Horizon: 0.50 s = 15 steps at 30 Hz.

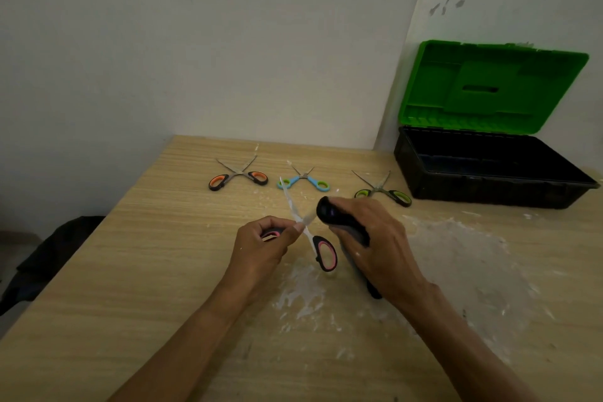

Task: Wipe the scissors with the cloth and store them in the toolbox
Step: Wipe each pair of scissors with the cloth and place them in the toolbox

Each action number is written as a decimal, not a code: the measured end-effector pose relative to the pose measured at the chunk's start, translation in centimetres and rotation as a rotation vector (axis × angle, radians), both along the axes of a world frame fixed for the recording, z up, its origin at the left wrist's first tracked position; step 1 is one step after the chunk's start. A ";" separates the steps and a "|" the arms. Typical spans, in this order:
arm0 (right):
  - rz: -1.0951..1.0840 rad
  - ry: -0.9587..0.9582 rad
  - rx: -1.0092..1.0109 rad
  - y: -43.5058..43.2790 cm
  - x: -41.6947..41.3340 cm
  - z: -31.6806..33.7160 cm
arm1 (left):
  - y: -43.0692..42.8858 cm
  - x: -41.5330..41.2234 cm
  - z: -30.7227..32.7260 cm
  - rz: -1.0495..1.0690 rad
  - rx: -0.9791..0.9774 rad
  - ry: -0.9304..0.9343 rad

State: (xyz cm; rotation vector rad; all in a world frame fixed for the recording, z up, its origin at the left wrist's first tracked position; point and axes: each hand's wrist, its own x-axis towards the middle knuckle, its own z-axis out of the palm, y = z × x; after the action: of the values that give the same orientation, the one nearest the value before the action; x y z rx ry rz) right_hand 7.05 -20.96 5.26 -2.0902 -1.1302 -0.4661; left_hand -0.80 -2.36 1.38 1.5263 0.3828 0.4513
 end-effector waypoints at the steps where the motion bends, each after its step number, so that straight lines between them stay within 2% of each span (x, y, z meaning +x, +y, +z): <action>1: 0.003 -0.046 -0.040 0.3 -0.3 -0.3 | -0.1 0.0 0.0 0.012 0.005 -0.001; 6: -0.023 -0.214 -0.083 1.5 -1.1 -1.6 | -0.1 0.1 -0.3 0.038 0.041 0.005; 11: -0.040 -0.236 -0.130 1.9 -0.6 -2.3 | -0.1 0.0 -0.4 0.009 0.069 -0.021; 15: -0.141 -0.228 -0.116 1.3 1.0 -2.1 | -0.1 -0.1 -0.4 -0.010 0.032 0.000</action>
State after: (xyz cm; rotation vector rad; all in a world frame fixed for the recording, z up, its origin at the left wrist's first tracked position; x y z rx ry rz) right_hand 8.00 -19.63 3.17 -2.2720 -1.1650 -0.7374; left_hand -0.90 -2.51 1.02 1.5585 0.3695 0.4508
